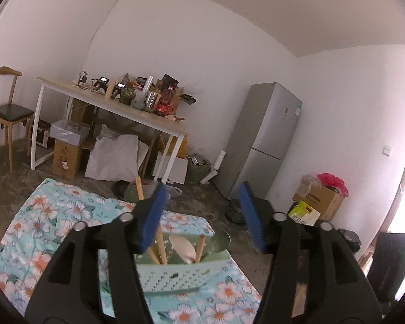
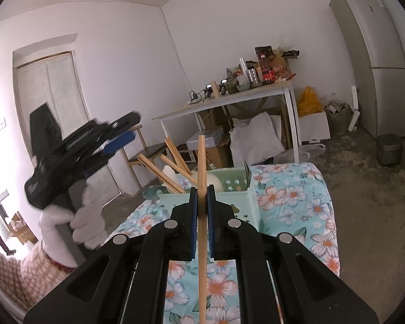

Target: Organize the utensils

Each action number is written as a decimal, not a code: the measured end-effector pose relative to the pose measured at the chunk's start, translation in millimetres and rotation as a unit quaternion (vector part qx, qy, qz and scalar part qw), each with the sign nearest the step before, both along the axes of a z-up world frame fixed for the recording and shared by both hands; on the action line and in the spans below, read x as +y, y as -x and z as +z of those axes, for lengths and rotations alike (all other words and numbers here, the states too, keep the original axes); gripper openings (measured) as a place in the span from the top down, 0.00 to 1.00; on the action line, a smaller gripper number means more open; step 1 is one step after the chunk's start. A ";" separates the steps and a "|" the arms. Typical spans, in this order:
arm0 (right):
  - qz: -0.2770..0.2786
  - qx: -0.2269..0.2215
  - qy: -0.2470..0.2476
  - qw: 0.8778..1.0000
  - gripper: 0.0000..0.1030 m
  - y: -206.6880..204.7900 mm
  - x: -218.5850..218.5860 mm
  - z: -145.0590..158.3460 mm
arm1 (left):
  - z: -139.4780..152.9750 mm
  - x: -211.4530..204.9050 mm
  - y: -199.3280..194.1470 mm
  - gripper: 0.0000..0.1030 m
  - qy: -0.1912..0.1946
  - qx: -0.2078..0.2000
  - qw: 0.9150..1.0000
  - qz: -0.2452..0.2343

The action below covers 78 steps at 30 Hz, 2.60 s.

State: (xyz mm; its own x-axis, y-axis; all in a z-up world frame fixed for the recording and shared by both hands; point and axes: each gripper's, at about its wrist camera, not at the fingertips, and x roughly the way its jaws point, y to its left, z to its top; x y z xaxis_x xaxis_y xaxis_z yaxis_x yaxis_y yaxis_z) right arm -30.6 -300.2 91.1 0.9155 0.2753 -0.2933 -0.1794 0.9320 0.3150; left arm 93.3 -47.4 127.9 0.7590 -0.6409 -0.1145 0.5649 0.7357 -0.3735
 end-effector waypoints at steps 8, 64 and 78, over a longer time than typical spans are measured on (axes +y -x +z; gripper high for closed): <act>-0.011 -0.066 -0.004 0.998 0.93 -22.2 -15.3 47.2 | -42.3 28.8 42.7 0.19 -0.046 0.022 0.999 -0.015; -0.146 0.137 0.134 0.971 0.06 -3.7 84.7 -54.2 | -92.0 59.3 57.5 0.08 -0.239 0.153 0.926 0.248; -0.205 0.161 0.153 0.953 0.06 -0.2 81.1 -51.5 | -94.1 57.7 64.2 0.08 -0.265 0.180 0.911 0.259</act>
State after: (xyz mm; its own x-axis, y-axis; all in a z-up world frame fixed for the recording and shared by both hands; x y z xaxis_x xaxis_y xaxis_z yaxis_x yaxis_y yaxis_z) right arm -30.4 -219.2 39.6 0.7763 -0.2309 -0.5866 0.2806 0.9598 -0.0063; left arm 29.1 10.3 33.8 0.7963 0.0106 -0.6048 0.0020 0.9998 0.0201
